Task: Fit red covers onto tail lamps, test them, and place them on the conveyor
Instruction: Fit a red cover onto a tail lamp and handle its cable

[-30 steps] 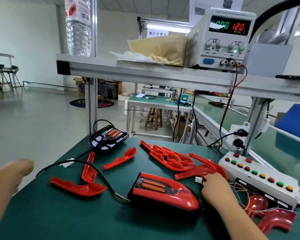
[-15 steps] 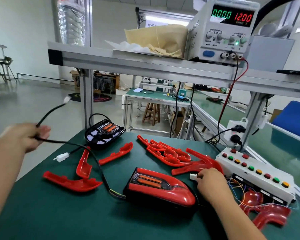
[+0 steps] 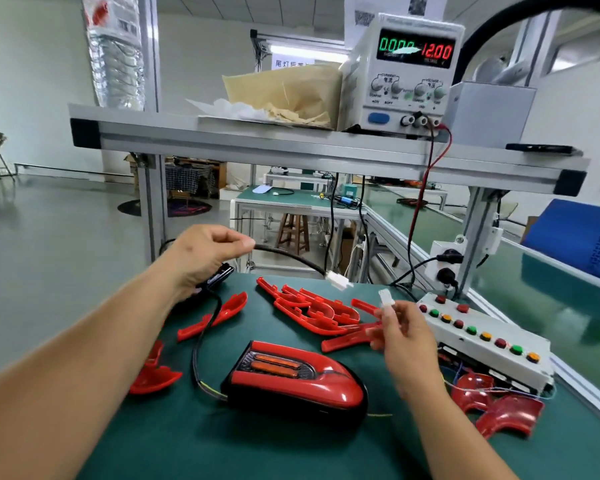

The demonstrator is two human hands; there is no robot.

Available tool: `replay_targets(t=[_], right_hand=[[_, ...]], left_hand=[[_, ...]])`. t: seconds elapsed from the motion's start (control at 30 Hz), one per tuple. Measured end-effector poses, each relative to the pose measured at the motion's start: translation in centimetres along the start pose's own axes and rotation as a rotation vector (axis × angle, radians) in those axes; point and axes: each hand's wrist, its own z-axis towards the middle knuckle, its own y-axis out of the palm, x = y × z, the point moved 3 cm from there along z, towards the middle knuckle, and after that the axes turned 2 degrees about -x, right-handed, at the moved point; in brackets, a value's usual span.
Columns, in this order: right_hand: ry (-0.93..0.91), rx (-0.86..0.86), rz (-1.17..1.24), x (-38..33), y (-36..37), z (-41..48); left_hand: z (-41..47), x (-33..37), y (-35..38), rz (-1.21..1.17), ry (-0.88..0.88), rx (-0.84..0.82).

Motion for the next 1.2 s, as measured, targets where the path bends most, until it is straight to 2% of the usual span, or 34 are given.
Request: replay_targets(t=[0.07,0.2,0.23,0.33,0.37,0.43,0.53,0.63,0.73,0.9,1.0,1.2], right_hand=[[0.143,-0.107,0.399,-0.4,0.6,-0.4],[0.247,-0.161,0.661,-0.6,0.7,-0.7],[0.25,-0.14,0.68,-0.6,0.5,-0.6],[0.213,-0.121,0.648,-0.5,0.1,-0.5],[0.193,-0.131,0.634,-0.5,0.2,-0.4],[0.145,-0.161,0.628,-0.6,0.6,-0.5],[0.099,-0.199,0.711,-1.1,1.0,-0.6],[0.104,-0.217,0.817,-1.3,0.3,-0.5],[0.105,-0.205,0.816,-1.4,-0.2,-0.3],[-0.076,-0.025,0.413,-1.0,-1.2,-0.2],[-0.182,-0.017,0.203,-0.8,-1.1,-0.3],[-0.333,-0.012,-0.057,-0.5,-0.7,-0.2]], left_hand=[[-0.1,-0.2,2.6,0.014,0.054,-0.047],[-0.9,-0.7,6.1,0.127,0.168,-0.079],[-1.0,-0.6,6.4,0.28,0.197,-0.049],[-1.7,0.0,8.0,1.011,0.348,0.097],[-2.1,0.3,9.3,1.107,0.427,0.099],[-3.5,0.6,12.8,1.159,0.59,-0.007],[-4.3,0.3,16.5,1.14,0.663,-0.13],[-2.9,0.5,16.4,0.953,0.604,-0.183],[-1.1,0.9,15.8,0.892,0.519,-0.281],[0.7,0.8,14.7,0.706,0.405,-0.329],[1.4,0.6,14.3,0.698,0.355,-0.281],[1.7,0.2,14.4,0.744,0.353,-0.296]])
